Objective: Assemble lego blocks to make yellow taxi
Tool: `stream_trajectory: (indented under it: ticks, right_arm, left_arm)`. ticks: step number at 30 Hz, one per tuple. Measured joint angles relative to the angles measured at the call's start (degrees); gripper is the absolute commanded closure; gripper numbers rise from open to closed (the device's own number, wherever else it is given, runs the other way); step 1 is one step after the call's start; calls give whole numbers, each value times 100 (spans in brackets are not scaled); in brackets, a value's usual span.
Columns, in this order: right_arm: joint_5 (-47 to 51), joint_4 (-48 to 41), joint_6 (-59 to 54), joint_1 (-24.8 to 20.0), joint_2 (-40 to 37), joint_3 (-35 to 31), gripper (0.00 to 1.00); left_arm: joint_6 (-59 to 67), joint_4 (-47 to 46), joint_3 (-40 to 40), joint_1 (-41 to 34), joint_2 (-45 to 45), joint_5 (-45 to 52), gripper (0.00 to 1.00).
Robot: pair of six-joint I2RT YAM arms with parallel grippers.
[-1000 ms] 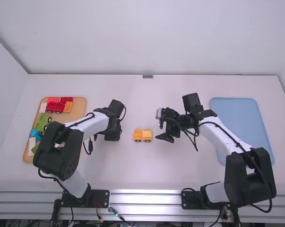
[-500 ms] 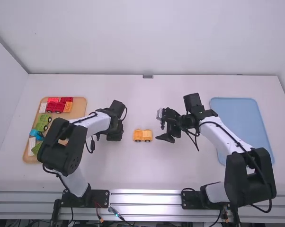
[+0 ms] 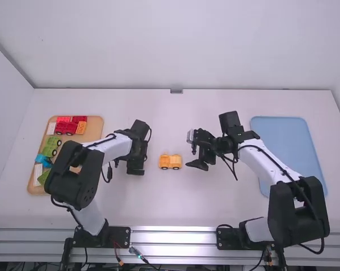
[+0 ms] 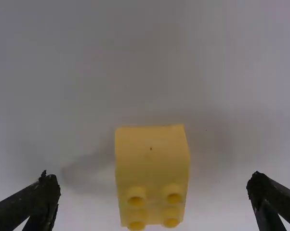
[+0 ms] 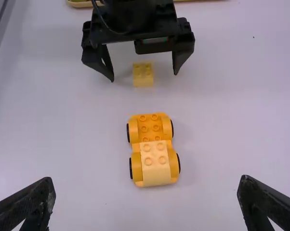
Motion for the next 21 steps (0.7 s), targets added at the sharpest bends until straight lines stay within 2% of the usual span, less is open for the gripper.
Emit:
stream_trajectory:
  ticks: [4, 7, 9, 10, 12, 15, 21]
  right_arm:
    - [2, 0, 0, 0, 0, 0, 1]
    - [17, -2, 0, -2, 0, 0, 1]
    - [26, -4, 4, -2, 0, 0, 1]
    - [28, -2, 0, 0, 0, 0, 1]
    - [37, 0, 0, 0, 0, 0, 1]
    - [48, 0, 0, -2, 0, 0, 1]
    - [48, -2, 0, -2, 0, 0, 1]
  left_arm:
    - [765, -354, 339, 160, -2, -85, 1]
    - [2041, -315, 741, 350, -2, -262, 1]
    - [3871, -352, 1235, 529, -2, -208, 1]
    - [4242, -389, 1333, 555, -4, -164, 1]
    - [5834, -614, 1733, 649, -11, 57, 1]
    - [8664, -741, 2197, 654, -39, 293, 1]
    - [11523, -721, 2323, 619, -42, 107, 1]
